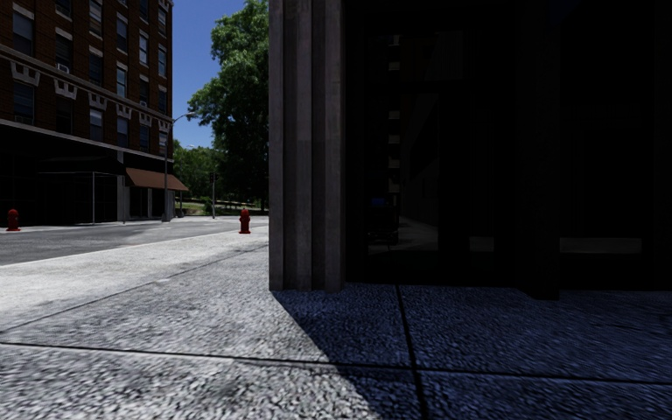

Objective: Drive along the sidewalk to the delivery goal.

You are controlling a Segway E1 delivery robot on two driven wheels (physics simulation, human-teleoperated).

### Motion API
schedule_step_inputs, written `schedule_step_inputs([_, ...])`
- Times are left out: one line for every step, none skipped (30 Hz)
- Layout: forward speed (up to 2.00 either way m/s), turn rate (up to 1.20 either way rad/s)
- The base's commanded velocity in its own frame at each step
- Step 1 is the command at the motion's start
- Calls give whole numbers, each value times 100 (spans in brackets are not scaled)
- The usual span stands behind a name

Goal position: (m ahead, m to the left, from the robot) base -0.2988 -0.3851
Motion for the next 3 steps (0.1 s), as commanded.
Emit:
schedule_step_inputs([0,0])
schedule_step_inputs([0,0])
schedule_step_inputs([0,0])
